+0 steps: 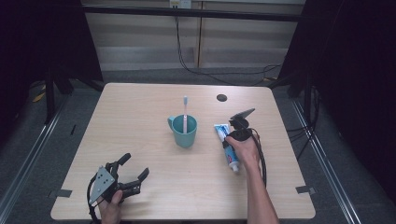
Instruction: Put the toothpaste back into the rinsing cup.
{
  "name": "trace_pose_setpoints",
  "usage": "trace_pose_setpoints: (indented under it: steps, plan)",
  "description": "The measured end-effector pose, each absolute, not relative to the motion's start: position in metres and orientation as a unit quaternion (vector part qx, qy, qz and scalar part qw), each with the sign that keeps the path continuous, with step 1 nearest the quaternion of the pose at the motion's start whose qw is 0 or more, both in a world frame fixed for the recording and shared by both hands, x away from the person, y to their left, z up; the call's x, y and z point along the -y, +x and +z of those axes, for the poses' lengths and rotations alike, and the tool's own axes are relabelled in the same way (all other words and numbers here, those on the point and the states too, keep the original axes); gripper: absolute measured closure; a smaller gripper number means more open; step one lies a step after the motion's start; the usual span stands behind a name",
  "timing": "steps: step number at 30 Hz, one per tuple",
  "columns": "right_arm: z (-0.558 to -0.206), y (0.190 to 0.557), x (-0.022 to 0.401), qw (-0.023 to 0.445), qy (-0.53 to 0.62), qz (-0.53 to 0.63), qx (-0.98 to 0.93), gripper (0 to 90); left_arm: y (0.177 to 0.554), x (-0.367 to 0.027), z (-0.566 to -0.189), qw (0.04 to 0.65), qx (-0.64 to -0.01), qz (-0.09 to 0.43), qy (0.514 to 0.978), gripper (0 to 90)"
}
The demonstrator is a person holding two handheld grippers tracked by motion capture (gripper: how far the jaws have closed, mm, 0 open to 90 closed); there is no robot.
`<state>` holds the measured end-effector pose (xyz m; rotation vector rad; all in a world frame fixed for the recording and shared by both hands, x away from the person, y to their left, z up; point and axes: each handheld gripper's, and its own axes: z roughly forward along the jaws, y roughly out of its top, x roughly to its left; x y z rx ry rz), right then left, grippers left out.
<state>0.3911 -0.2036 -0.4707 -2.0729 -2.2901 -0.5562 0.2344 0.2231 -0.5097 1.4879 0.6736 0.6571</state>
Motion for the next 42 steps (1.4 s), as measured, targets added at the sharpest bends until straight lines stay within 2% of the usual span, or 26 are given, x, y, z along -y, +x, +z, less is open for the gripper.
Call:
trace_pose_setpoints:
  steps: [10, 21, 42]
  plan:
    - [-0.467, 0.389, 0.207, 0.005, -0.66, -0.19, 0.727, 70.5, 0.235, -0.223, -0.51, 0.638, -0.294, 0.286, 0.652, 15.7]
    - [-0.468, 0.384, 0.213, 0.024, -0.66, -0.214, 0.72, 71.7, 0.235, -0.223, -0.51, 0.638, -0.294, 0.285, 0.652, 15.7]
    - [-0.447, 0.375, 0.22, 0.015, -0.648, -0.294, 0.703, 72.1, 0.235, -0.223, -0.51, 0.638, -0.294, 0.285, 0.652, 15.7]
